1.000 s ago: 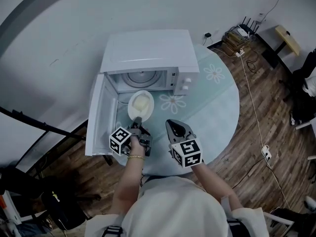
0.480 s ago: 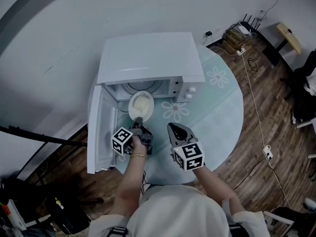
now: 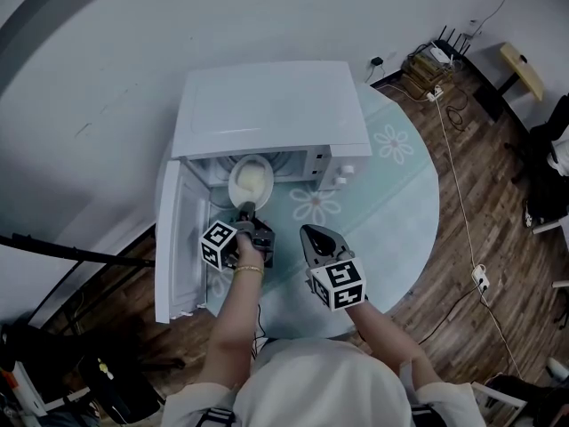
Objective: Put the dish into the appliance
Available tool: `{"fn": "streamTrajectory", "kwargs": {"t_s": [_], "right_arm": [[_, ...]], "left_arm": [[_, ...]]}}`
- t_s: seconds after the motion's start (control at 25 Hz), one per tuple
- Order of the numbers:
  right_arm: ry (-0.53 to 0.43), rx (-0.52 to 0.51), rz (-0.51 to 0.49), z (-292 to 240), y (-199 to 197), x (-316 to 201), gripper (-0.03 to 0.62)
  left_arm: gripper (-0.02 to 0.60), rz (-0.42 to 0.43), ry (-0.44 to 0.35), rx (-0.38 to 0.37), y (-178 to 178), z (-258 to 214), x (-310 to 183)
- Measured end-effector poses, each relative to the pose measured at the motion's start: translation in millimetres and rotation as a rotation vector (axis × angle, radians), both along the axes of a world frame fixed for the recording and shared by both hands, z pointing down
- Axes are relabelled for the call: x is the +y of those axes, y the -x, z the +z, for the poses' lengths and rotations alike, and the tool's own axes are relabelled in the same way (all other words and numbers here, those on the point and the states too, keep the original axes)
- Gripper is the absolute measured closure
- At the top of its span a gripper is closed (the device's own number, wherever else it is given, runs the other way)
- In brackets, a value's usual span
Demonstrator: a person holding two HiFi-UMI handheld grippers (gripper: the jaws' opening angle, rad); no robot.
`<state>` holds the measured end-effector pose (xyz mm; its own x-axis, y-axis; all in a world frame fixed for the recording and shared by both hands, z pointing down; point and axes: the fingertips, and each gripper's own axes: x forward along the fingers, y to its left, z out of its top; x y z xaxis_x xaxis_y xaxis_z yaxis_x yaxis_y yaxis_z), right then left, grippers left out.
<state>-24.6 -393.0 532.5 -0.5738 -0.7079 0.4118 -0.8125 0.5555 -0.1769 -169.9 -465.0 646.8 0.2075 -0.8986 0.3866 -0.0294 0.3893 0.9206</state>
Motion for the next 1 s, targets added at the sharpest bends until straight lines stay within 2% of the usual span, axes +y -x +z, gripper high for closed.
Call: {"fn": "streamTrajectory", "kwargs": {"t_s": [0.24,0.44,1.0], "right_arm": [[0.006,-0.002,0.001,2.0,-2.3,-8.3,0.589],[0.016,-0.006,-0.012,4.4,0.0,-10.4,0.589],[0.016,-0.008,-0.028,5.5,2.1,-18.3,0.589]], "left_arm": [[0.546,-0.013,-0.001,0.016,-1.0,3.7,-20.8],[0.546,-0.002,0.0,-0.017,-1.1,4.3,-42.3],[0.546,0.012,0.011,-0.043,-8.6,7.2,-75.9]]}}
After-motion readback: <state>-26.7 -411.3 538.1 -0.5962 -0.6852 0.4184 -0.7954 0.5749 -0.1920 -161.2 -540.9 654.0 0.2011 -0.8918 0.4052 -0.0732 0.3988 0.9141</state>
